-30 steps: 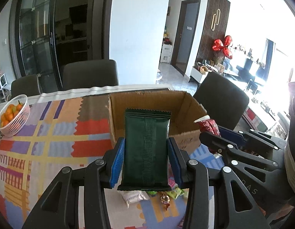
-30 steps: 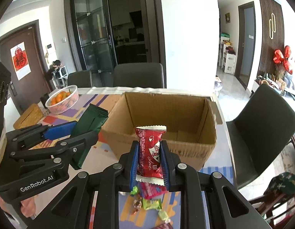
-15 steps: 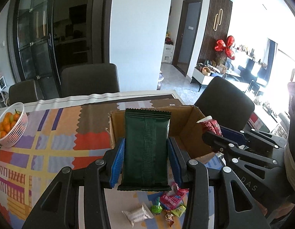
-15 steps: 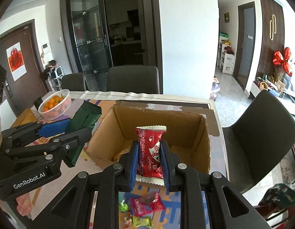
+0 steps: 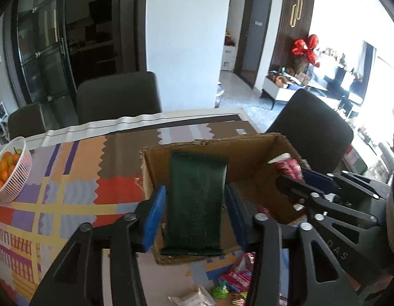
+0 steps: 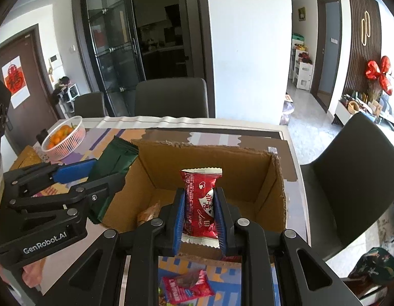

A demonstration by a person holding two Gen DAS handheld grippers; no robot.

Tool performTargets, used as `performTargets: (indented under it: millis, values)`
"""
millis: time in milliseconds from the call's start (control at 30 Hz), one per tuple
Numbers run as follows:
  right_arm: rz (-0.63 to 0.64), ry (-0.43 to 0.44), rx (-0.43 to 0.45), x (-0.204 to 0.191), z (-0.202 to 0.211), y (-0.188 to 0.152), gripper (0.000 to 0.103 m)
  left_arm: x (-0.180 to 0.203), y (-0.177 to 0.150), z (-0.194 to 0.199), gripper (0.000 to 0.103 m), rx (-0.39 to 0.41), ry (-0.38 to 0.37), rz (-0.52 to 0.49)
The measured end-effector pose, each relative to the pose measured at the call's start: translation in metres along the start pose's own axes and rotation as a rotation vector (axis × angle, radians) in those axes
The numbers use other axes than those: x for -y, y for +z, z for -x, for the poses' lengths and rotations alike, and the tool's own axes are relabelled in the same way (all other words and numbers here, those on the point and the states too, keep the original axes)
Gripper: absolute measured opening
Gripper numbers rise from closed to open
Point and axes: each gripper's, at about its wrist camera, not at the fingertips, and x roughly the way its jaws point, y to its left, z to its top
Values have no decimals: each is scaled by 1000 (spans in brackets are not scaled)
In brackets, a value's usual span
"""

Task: Organize snacks
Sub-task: 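Carry both snacks over the cardboard box and open both tools to drop them, then move both open tools back toward the remaining snacks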

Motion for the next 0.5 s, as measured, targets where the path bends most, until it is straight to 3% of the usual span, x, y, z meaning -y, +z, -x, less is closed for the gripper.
performTargets:
  millis: [133,500]
  values:
    - [-19,-40,6,3,-4,-5,34,-4,-7,1,57,6,22,1]
    - [-29,-10,49,3,32,-32,34,15,-39,48,57,93,32,-71]
